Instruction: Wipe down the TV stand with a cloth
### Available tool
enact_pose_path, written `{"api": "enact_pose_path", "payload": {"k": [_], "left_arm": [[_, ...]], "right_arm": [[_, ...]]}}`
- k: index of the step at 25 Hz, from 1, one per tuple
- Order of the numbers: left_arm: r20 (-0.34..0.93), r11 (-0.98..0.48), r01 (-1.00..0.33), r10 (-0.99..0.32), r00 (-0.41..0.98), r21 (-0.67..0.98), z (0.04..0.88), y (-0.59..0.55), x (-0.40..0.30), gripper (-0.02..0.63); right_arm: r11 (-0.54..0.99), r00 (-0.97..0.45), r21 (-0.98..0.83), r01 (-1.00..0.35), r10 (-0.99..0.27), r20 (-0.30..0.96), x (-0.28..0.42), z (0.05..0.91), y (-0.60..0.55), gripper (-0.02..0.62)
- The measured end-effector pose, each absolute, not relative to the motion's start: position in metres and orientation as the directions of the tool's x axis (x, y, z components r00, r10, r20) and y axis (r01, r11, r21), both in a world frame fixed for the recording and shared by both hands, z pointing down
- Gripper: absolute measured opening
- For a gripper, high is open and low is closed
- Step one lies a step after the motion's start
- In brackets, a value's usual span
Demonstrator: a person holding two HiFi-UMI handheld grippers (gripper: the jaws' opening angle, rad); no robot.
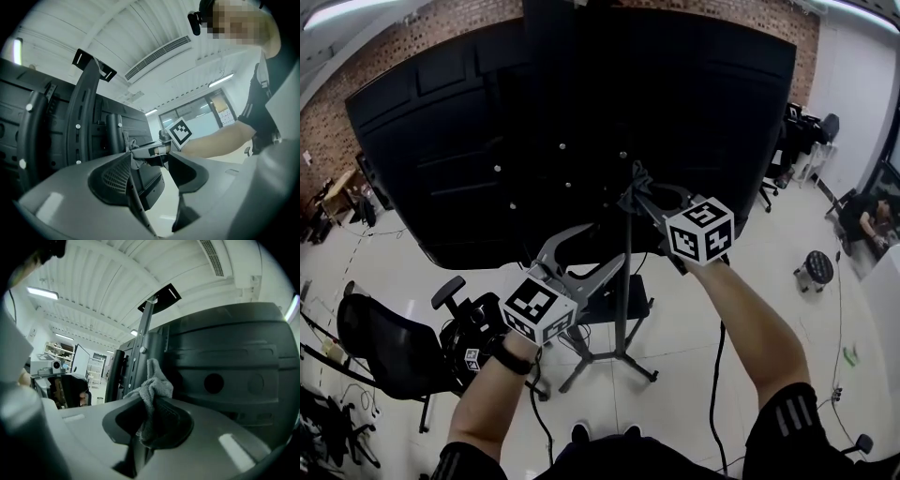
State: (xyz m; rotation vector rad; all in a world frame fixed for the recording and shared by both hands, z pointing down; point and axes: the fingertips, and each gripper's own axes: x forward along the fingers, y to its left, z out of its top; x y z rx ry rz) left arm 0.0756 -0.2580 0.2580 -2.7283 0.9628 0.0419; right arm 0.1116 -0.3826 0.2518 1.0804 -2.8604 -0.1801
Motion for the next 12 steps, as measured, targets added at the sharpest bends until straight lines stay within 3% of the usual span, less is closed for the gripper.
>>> {"api": "enact_pose_path", "payload": {"k": [12], "left_arm": [[-0.054,-0.762,-0.625,-0.626,0.778,-0.167,0.306,-0.268,0.068,0.273]], "right_arm": [[0.745,-0.738,0.099,-0.66,-0.667,0.103,0.103,0.318,-0.378,0.041]]}}
